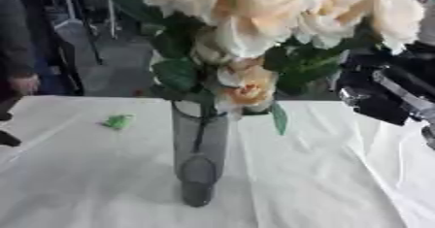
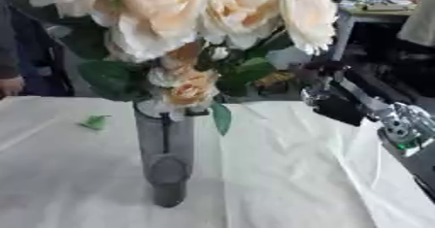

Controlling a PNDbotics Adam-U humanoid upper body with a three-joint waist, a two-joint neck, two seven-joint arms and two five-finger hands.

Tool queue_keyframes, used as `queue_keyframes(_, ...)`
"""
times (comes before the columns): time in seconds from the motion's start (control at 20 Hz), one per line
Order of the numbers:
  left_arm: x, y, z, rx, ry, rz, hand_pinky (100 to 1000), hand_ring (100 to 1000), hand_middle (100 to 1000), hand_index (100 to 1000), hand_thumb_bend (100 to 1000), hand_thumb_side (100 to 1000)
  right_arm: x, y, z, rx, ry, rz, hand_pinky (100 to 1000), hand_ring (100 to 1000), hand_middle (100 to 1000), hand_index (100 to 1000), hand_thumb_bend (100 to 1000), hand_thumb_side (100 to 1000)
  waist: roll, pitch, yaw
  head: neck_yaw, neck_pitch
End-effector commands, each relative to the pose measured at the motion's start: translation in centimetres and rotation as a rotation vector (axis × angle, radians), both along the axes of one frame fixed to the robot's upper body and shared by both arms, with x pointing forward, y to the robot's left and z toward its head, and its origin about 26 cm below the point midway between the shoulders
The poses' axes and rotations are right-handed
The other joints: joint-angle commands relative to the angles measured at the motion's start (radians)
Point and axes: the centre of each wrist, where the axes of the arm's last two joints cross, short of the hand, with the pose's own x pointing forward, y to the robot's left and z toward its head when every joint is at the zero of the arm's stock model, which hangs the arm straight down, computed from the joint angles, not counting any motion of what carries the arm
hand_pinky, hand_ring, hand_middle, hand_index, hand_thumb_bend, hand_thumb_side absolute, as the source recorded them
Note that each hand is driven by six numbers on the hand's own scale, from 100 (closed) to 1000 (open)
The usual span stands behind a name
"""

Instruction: Arrange flowers into the vase.

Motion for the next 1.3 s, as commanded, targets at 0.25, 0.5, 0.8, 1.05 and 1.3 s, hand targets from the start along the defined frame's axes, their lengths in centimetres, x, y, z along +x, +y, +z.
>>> queue_keyframes(0.25,-0.4,0.4,0.8,0.018,-0.028,0.015,571,492,634,742,1000,842,-1.3,-1.8,1.1,0.041,-0.056,-0.065,764,876,890,933,100,830,0.008,-0.01,-0.01,0.018,-0.005)
queue_keyframes(0.5,-0.4,0.4,0.8,0.016,-0.027,0.017,571,491,634,760,1000,840,-1.6,-2.4,0.7,0.081,-0.055,-0.082,745,862,880,928,100,830,0.013,-0.006,-0.017,0.024,-0.004)
queue_keyframes(0.8,-0.4,0.4,0.6,0.014,-0.023,0.017,571,490,633,759,1000,838,-1.9,-2.9,0.1,0.112,-0.054,-0.1,736,855,872,923,100,831,0.016,-0.002,-0.022,0.027,-0.002)
queue_keyframes(1.05,-0.4,0.3,0.6,0.014,-0.021,0.015,571,489,632,754,1000,837,-1.9,-3.1,-0.2,0.132,-0.055,-0.106,732,852,869,921,100,834,0.017,0.0,-0.021,0.028,-0.002)
queue_keyframes(1.3,-0.4,0.3,0.5,0.014,-0.02,0.012,571,489,633,753,1000,836,-1.9,-3.1,-0.3,0.142,-0.06,-0.108,727,848,865,917,100,833,0.019,-0.001,-0.023,0.03,-0.001)
